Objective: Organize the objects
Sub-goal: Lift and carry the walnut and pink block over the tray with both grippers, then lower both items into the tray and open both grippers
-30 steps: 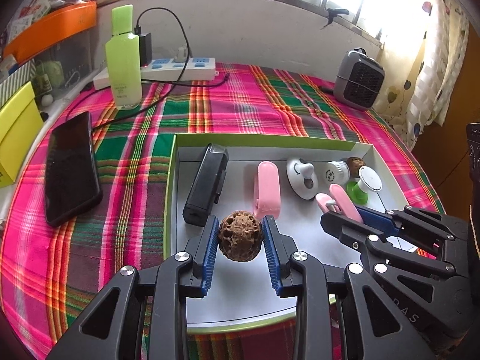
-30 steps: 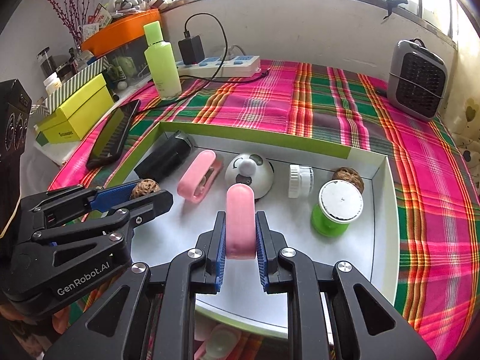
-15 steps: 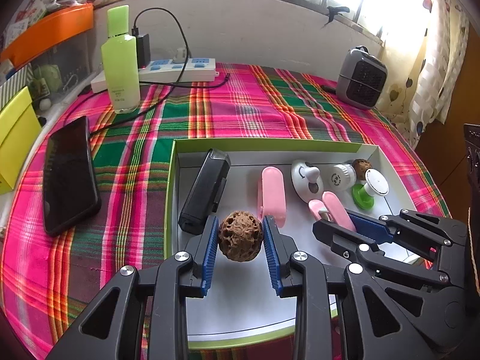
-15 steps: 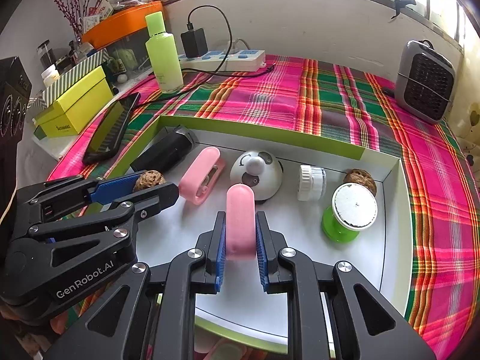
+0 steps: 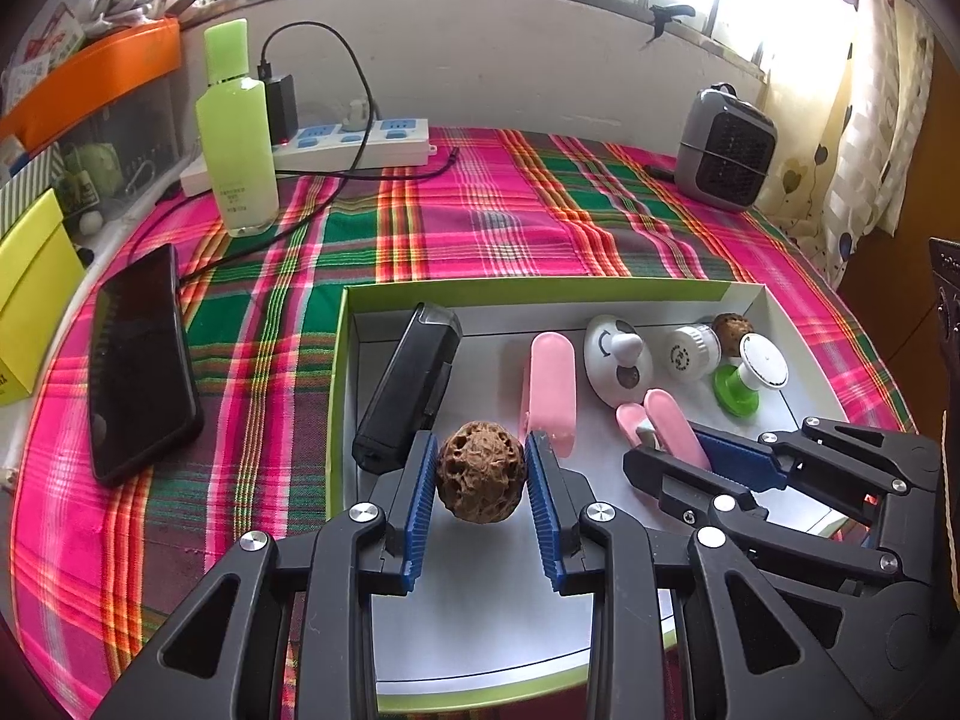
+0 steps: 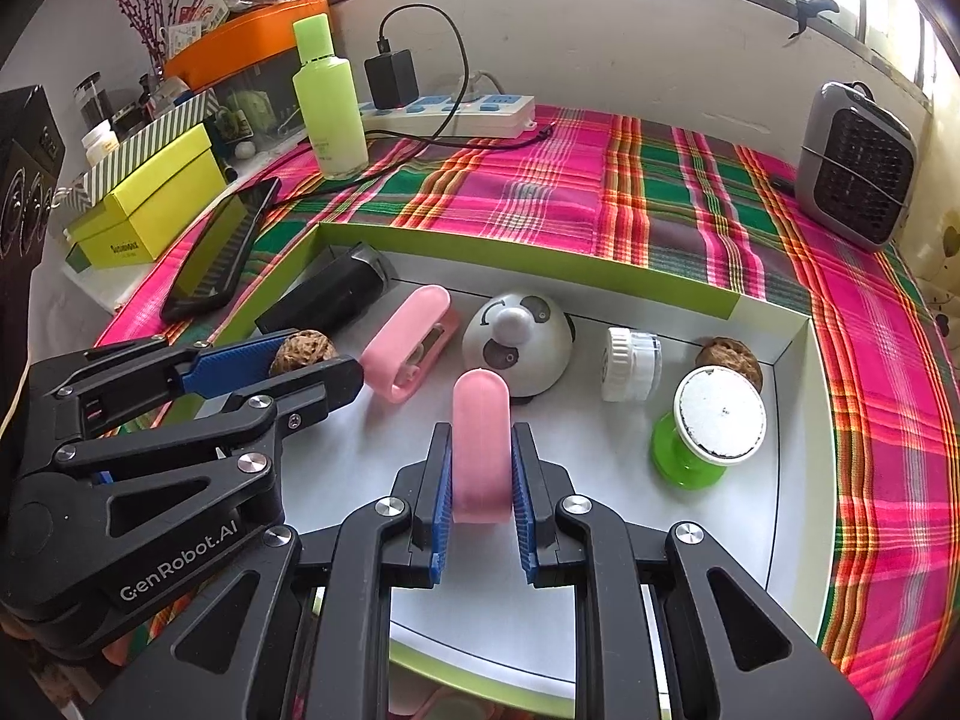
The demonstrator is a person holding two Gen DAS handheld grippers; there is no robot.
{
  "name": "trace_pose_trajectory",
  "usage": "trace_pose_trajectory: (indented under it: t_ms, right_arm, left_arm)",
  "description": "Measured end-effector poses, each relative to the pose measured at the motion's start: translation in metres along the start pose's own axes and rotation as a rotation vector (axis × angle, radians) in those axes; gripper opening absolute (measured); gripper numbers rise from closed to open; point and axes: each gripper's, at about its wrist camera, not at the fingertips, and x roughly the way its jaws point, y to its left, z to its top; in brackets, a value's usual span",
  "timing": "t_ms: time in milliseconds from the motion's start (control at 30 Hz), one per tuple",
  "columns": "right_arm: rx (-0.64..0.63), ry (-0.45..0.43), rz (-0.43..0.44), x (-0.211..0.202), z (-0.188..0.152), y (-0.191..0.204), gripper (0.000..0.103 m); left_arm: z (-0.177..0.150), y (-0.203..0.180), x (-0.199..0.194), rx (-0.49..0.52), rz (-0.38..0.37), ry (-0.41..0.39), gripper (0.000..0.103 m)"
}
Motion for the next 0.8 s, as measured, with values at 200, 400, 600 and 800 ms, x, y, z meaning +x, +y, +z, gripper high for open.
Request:
trace_pose_trajectory:
  t_ms: [200,400,600,800]
  right_arm:
    - [0.002,-0.004,0.002,-0.0002,0.0004,-0.0003,0.019]
    - [0.002,-0.005,-0.003,0.0003,0.0011,-0.0003,0.019]
    - [-0.004,-0.007,-0.007,0.0005,0.0009,0.0001,0.019]
    - [-0.007,-0.007,-0.011,0.0004,-0.0001,0.0006,0.019]
  left_arm:
    - [-0.0001,-0.0007,0.0001,0.001,0.001,0.002,0.028]
    - [-0.0006,-0.0011,0.0002,0.002,0.004,0.002,0.028]
    - [-0.0006,-0.0015,0.0001,0.004,0.007,0.002,0.028]
    - [-0.0011,-0.0005,0.0001,0.008,0.012,0.003,0.029]
